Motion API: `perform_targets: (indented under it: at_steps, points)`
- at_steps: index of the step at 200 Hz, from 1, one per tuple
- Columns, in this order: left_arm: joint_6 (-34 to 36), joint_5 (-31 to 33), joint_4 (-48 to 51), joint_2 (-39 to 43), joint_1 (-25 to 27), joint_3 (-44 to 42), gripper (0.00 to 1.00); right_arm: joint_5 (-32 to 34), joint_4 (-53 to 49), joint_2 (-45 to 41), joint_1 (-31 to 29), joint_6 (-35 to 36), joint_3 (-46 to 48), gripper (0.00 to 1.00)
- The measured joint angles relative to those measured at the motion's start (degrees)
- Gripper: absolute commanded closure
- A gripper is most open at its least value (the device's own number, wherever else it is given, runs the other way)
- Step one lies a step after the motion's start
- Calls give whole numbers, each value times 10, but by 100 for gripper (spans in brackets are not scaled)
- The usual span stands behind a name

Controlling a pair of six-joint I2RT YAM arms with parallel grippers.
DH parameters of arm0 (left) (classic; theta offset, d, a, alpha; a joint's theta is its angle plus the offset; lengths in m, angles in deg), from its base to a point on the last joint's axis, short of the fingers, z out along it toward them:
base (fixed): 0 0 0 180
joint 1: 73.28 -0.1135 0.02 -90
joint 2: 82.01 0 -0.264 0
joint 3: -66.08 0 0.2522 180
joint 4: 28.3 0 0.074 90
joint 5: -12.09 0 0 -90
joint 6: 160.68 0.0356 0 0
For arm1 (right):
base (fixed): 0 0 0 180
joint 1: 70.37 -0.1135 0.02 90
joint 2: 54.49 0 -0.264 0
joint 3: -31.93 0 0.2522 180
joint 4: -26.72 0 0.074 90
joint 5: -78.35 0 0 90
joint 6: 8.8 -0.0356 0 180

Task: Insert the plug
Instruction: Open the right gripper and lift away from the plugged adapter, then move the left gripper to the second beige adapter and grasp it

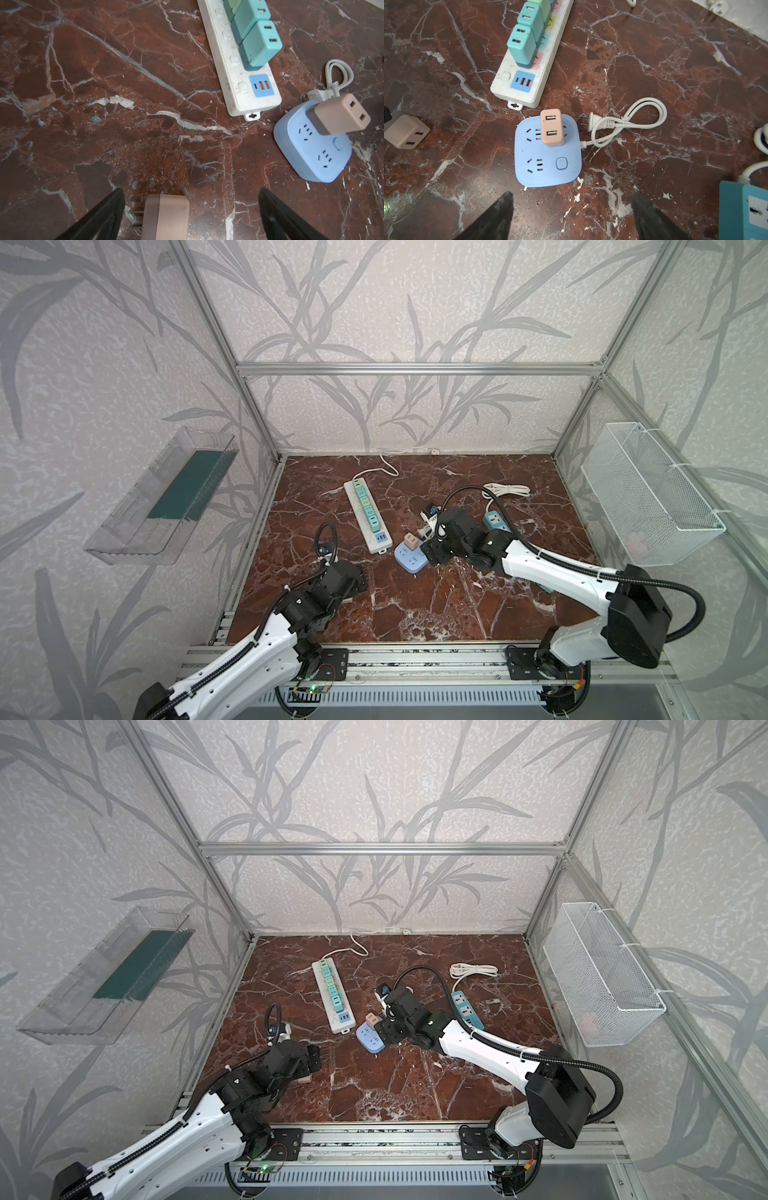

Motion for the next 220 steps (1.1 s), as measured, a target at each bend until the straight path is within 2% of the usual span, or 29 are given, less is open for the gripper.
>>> perform_targets:
  at_steps: [29,55,113,153,195,220]
  points:
    - [-7,-41,-6,-14,-1,-19,1,9,17,-16,2,-3,17,8]
    - [-16,-52,-5,1,-1,-36,3,16,26,-29,2,-7,33,7]
    - [-42,-75,-5,4,-2,-44,16,18,31,-32,3,-12,40,7]
    - [-65,-89,-4,19,-2,-46,21,11,35,-32,4,-14,43,7]
    - [-99,-124,-23,24,-2,-50,22,9,36,-32,4,-16,44,7]
    - [-97,-122,12,13,-2,-31,22,7,38,-32,4,-16,44,7]
